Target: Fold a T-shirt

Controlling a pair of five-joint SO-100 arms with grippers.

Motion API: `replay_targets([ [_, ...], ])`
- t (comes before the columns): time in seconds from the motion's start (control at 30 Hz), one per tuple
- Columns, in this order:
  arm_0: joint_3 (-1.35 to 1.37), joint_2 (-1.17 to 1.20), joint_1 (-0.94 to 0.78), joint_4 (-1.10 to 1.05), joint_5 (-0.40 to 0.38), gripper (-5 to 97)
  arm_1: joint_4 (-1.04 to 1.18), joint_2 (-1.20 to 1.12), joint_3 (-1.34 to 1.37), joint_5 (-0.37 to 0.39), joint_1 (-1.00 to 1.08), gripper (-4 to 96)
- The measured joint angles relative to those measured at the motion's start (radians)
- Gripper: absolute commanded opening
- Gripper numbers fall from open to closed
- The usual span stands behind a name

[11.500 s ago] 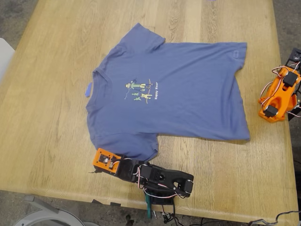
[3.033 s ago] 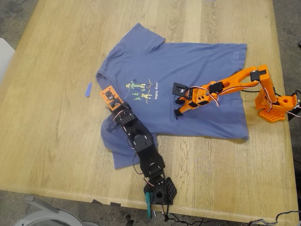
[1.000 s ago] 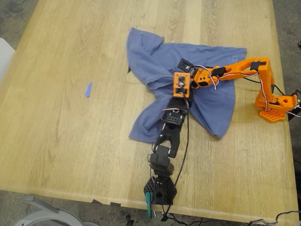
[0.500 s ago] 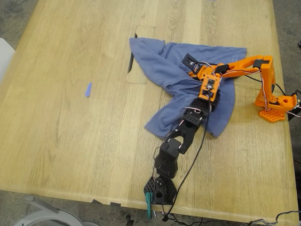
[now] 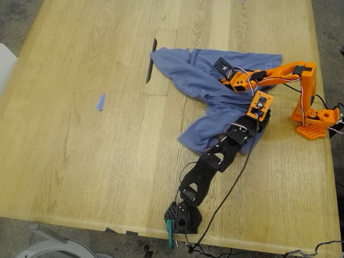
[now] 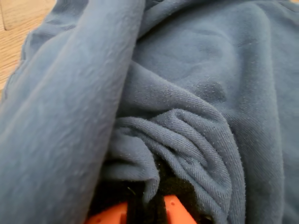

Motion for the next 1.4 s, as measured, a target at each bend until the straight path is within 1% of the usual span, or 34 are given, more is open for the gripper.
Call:
replay_targets([
  [0.13, -0.095, -0.086, 0.009, 0.023, 0.000, 5, -0.006, 0.023, 0.029, 0.000, 0.015, -0.1],
  [0.3, -0.129, -0.127, 0.014, 0.072, 0.000, 12, -0.012, 0.043, 0.060, 0.000, 0.026, -0.1],
  [0.43, -0.141, -0.135, 0.015, 0.138, 0.000, 22, -0.017, 0.049, 0.067, 0.000, 0.026, -0.1],
  [0.53, -0.170, -0.138, 0.017, 0.196, 0.000, 34, -0.018, 0.052, 0.074, 0.000, 0.026, -0.1],
  [0.7, -0.281, -0.196, 0.031, 0.302, 0.028, 42, -0.018, 0.057, 0.084, 0.000, 0.028, -0.1],
  [0.77, -0.344, -0.224, 0.031, 0.348, 0.044, 48, -0.018, 0.063, 0.092, 0.000, 0.028, -0.1],
  [0.87, -0.462, -0.262, 0.031, 0.466, 0.092, 55, -0.018, 0.071, 0.103, 0.000, 0.032, -0.1],
  [1.0, -0.644, -0.322, 0.032, 0.647, 0.158, 62, -0.020, 0.078, 0.114, 0.000, 0.032, -0.1],
  [1.13, -0.862, -0.436, 0.031, 0.821, 0.195, 68, -0.020, 0.078, 0.114, 0.000, 0.032, -0.1],
  [1.23, -1.114, -0.594, 0.028, 0.982, 0.218, 71, -0.020, 0.078, 0.114, 0.000, 0.032, -0.1],
  [1.3, -1.292, -0.696, 0.025, 1.091, 0.236, 71, -0.020, 0.078, 0.115, 0.000, 0.032, -0.1],
  [1.4, -1.460, -0.782, 0.023, 1.190, 0.264, 72, -0.020, 0.078, 0.117, 0.000, 0.032, -0.1],
])
